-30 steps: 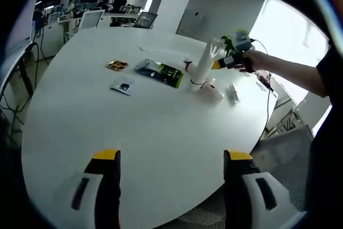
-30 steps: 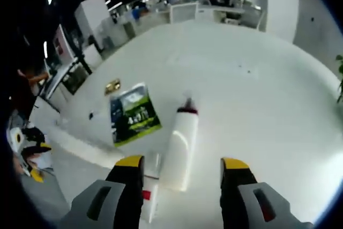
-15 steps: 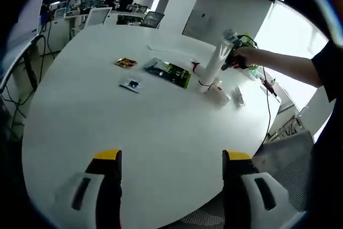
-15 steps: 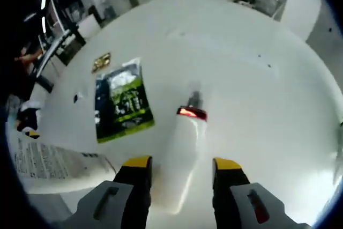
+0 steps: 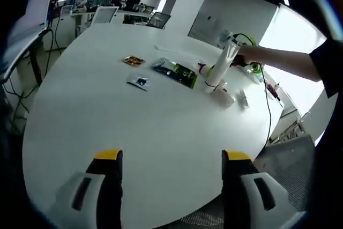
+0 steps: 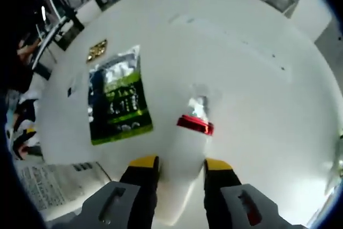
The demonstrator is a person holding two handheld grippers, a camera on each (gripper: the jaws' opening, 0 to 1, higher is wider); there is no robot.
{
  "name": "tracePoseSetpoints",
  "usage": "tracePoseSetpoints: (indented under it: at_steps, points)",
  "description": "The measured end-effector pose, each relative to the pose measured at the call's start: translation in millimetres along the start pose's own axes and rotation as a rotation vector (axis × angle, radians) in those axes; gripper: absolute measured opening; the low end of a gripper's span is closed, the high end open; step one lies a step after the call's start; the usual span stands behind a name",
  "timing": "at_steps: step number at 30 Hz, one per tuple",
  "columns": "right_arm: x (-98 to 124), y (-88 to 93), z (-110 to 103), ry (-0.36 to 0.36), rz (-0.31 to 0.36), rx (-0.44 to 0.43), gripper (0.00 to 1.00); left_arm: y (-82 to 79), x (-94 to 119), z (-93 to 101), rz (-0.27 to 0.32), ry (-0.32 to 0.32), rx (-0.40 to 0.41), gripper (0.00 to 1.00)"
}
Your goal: Arrange the skincare products in the storage area until every visible bottle or jar stands upright without overlapping.
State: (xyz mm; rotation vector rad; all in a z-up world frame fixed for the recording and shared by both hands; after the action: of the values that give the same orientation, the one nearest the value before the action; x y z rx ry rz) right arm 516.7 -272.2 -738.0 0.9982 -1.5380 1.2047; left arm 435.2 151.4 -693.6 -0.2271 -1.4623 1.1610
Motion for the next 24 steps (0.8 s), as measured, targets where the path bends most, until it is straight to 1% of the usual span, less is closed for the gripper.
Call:
tracePoseSetpoints:
  at_steps: [3,6,7,8,9,10,11,12,13,20,24]
  points:
    - [-1,0.3,0,-0.006,-0.031,0.023,0.27,-0.1,-1,-0.8,0.002,-0.001,0.004,0.69]
    - [-4,1.2,-1,0.004,-0.077,0.018,0.28,-0.9,-4,-0.8,0.002,0.0,0.002,0.69]
    - [-7,3.2,-2,0.022,-0.109,0.044,0.29,-1.4,-4,-0.6,0.002,0.002,0.003,0.69]
    - [-9,4.0,-2,0.054,-0.125,0.075,0.3,-2.4,-5,-0.1,0.004,0.005,0.002,0.69]
    - [-7,4.4,-3,0.074,-0.163,0.124,0.3,-3.1,-5,0.3,0.005,0.006,0.0,0.69]
    - [-10,1.6,-6,0.095,-0.168,0.145,0.3,-3.8,-6,0.8,0.006,0.008,-0.003,0.69]
    - [-10,1.2,-10,0.09,-0.177,0.131,0.3,-4.1,-5,0.9,0.007,0.008,-0.004,0.69]
    - [-11,-0.1,-8,0.078,-0.177,0.141,0.29,-4.2,-5,0.9,0.008,0.009,-0.004,0.69]
    - [-11,-0.4,-8,0.077,-0.178,0.134,0.3,-4.0,-5,0.8,0.009,0.008,-0.004,0.69]
    - [-10,1.9,-9,0.073,-0.199,0.162,0.3,4.8,-6,-1.5,-0.006,0.005,0.01,0.68]
    - [-9,2.0,-9,0.069,-0.219,0.157,0.31,3.1,-11,1.8,-0.009,0.015,0.006,0.67]
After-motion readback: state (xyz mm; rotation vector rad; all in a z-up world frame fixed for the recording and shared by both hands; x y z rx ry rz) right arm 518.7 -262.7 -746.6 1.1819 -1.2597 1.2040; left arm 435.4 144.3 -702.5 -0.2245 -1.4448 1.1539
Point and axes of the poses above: the point that each gripper's makers call its tool centre point, and the gripper's own axes: x roughly backward along the fingers, z roughly to its right, y roughly out of its underside, the point moved 5 cm from there along x, roughly backward along the fingers, and after that the axes turned 13 degrees about -x, right-handed, at the moved point
